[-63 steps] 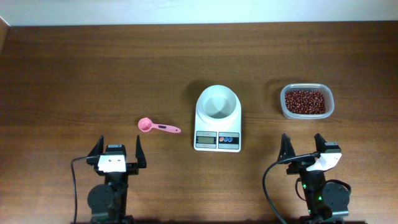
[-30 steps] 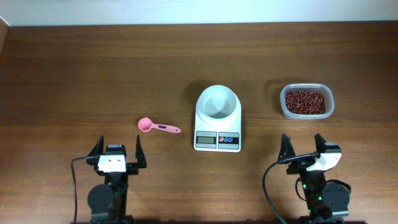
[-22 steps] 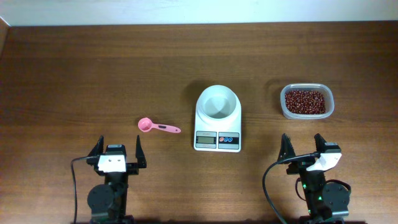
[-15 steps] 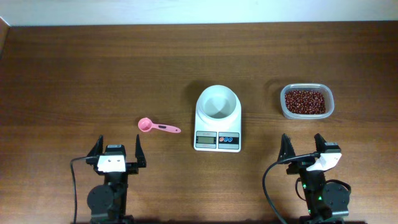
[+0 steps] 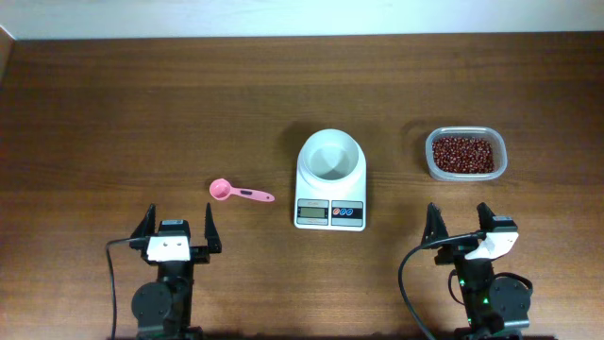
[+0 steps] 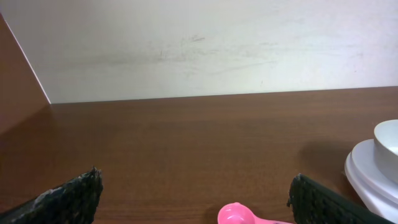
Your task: Scoop and weigh 50g on scale
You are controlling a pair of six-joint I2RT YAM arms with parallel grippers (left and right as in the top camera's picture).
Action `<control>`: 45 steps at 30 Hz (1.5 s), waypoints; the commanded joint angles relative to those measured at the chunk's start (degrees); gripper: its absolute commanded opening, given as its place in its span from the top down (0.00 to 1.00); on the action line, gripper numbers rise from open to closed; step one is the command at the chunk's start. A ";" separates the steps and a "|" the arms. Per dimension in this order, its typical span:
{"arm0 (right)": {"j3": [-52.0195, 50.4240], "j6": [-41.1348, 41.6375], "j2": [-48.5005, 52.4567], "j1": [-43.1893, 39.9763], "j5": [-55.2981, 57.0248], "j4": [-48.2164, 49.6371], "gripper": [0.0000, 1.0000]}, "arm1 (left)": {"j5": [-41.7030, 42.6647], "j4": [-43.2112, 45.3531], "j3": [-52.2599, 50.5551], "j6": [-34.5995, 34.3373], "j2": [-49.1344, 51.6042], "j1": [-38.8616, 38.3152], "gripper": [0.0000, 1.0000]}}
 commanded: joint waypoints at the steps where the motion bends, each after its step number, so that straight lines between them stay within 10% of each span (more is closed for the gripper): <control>1: -0.31 -0.44 -0.26 -0.37 0.66 -0.35 0.01 | -0.59 0.22 -0.50 1.11 0.04 0.35 0.01; 45: -0.31 -0.44 -0.26 -0.37 0.66 -0.35 0.01 | 1.36 -10.27 16.98 -2.43 0.72 0.35 0.01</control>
